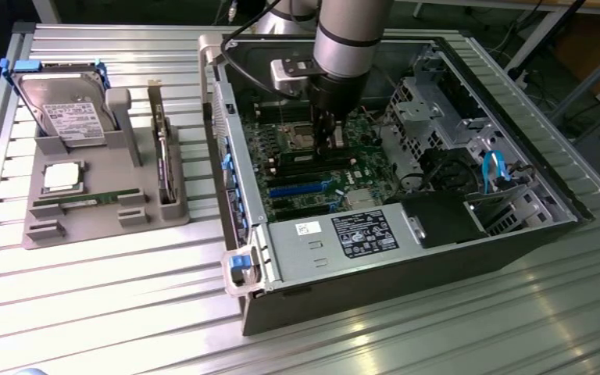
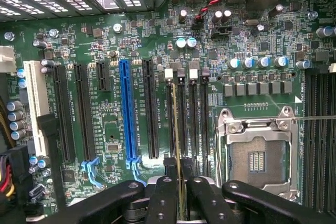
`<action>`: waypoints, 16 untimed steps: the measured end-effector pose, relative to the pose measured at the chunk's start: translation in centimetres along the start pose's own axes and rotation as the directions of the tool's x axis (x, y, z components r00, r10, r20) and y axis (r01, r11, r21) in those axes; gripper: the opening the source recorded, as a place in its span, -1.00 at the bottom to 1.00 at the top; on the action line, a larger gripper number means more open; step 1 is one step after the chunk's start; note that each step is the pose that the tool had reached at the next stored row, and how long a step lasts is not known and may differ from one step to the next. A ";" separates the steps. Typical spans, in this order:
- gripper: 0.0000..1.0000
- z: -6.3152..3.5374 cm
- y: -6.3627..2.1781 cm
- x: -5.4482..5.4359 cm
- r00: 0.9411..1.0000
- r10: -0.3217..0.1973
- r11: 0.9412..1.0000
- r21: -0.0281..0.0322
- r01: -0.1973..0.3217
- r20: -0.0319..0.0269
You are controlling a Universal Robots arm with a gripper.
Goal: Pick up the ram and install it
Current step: 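Insert the ram into the slot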
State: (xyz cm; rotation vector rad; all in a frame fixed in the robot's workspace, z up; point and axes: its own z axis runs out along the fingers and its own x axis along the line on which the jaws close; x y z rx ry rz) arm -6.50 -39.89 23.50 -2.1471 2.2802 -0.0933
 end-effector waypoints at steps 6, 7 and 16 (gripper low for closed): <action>-0.72 0.41 0.10 0.0 1.000 0.005 1.000 0.007 -0.005 -0.002; -0.72 0.43 0.11 0.0 1.000 0.005 1.000 0.007 -0.005 -0.002; -0.72 0.58 0.13 0.0 1.000 0.005 1.000 0.008 -0.005 -0.008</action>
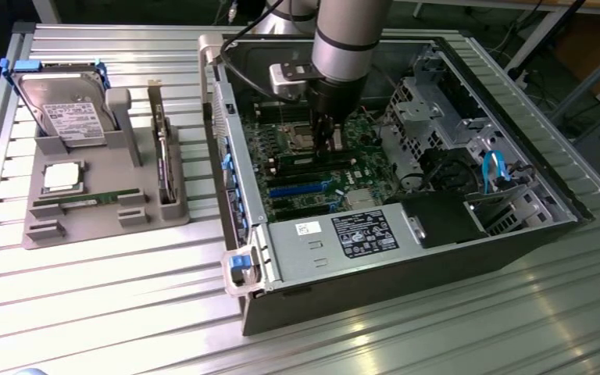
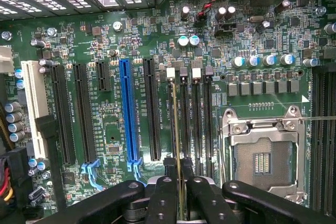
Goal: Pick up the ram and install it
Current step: 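Insert the ram into the slot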
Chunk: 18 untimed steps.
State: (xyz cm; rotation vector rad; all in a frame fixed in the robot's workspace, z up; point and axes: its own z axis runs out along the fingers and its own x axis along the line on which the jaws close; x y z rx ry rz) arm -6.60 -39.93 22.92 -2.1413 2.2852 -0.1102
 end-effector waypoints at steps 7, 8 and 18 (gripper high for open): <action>-0.72 0.28 0.03 0.0 1.000 -0.001 1.000 0.000 0.001 -0.001; -0.72 0.30 0.04 -0.1 1.000 -0.002 1.000 0.000 0.002 0.000; -0.72 0.64 0.07 -0.1 1.000 -0.005 1.000 0.001 0.005 -0.006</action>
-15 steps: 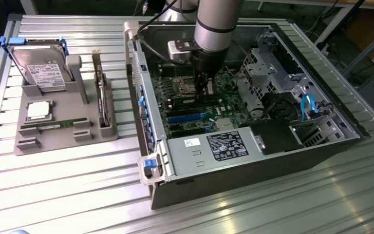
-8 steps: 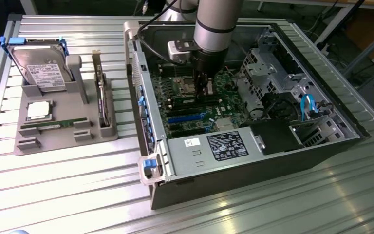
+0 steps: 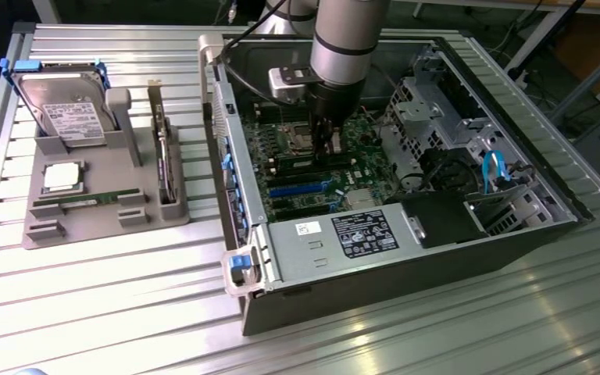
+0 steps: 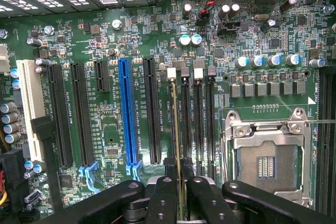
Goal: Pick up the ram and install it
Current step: 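Insert the ram into the slot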
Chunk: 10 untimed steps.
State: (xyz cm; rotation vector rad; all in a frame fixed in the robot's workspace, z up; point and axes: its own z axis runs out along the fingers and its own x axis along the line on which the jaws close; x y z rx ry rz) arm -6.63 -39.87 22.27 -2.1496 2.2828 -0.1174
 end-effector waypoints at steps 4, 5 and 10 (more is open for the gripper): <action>-0.72 0.00 0.00 0.0 1.000 -0.004 1.000 0.000 0.004 0.000; -0.72 0.00 0.00 0.0 1.000 -0.008 1.000 0.000 0.008 0.000; -0.72 0.10 0.01 0.0 1.000 -0.017 1.000 -0.002 0.017 0.000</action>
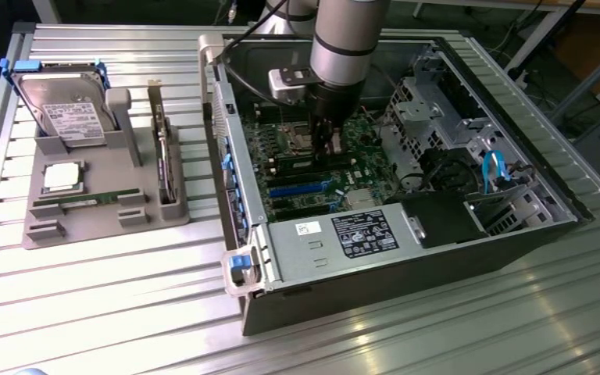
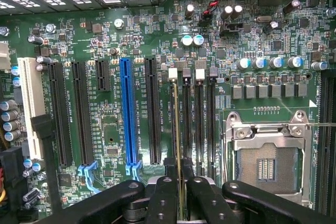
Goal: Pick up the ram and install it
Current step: 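Insert the ram into the slot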
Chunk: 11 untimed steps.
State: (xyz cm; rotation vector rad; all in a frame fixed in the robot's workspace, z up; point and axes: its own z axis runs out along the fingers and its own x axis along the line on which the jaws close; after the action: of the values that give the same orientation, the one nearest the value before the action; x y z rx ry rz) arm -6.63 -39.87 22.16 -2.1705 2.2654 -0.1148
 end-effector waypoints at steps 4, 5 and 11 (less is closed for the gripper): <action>-0.72 0.08 0.00 0.0 1.000 0.000 1.000 0.000 0.000 0.000; -0.72 0.08 0.00 0.0 1.000 0.000 1.000 0.000 0.000 0.000; -0.72 0.11 0.01 0.0 1.000 0.000 1.000 0.000 0.000 0.000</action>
State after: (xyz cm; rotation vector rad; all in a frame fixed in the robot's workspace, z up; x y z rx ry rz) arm -6.63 -39.87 22.05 -2.1706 2.2654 -0.1149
